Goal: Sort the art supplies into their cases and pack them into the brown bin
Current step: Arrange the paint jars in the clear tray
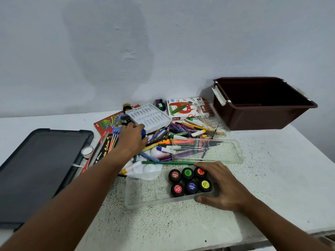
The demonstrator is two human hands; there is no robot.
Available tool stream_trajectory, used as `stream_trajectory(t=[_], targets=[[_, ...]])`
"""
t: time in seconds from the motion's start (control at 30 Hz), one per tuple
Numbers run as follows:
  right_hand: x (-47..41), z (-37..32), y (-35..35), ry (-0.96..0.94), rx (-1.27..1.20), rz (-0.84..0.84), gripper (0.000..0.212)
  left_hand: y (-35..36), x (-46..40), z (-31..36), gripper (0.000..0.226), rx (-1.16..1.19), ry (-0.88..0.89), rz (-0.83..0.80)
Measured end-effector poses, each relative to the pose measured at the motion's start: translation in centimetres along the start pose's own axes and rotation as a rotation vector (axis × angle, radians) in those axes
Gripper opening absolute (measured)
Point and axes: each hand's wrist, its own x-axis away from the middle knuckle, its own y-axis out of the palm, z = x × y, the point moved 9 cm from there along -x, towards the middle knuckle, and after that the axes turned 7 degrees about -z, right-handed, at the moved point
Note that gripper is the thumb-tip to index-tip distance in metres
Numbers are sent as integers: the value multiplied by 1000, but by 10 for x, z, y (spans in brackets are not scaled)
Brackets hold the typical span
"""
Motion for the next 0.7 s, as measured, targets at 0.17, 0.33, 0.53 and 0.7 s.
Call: stream_trajectory(t=[0.17,0.33,0.53,0.7], targets=[[0,1,0,5,-13,-3,88,-1,-1,3,38,81,21,48],[0,2,-1,3,-7,-1,88,-7,3,-1,32,176,38,86],[0,0,0,-5,-5,-1,87,-35,40,18,48,414,93,111],[0,-1,0,-20,-1,9,87,-19,90,36,45,600,162,-26]])
